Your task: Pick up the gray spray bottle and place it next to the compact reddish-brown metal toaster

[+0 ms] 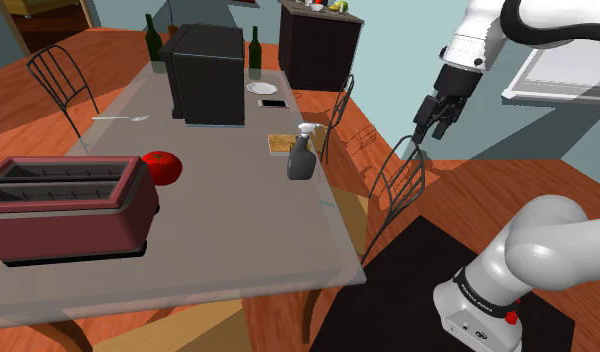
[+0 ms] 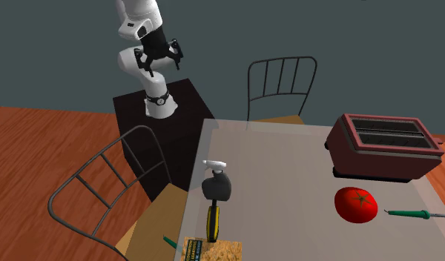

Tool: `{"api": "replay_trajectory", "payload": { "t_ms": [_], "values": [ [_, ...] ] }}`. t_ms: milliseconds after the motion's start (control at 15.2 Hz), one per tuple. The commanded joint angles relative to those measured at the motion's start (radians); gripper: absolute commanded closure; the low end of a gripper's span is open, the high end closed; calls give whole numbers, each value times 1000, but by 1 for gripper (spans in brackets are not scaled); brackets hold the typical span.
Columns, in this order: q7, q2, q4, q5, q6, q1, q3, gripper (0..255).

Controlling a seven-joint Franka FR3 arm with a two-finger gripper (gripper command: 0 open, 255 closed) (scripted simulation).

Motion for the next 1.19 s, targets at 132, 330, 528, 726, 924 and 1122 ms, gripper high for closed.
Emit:
{"api": "replay_trajectory", "payload": {
  "t_ms": [132,330,528,726,924,1122],
  "values": [
    [-89,13,-47,-18,88,12,-37,0],
    [-223,52,-101,-37,224,33,-96,0],
    [-361,116,-134,-44,362,60,-157,0],
    [-504,201,-146,-34,496,98,-222,0],
    [-658,302,-136,1,621,150,-290,0],
    [-830,415,-105,68,729,219,-364,0]
  ]
}}
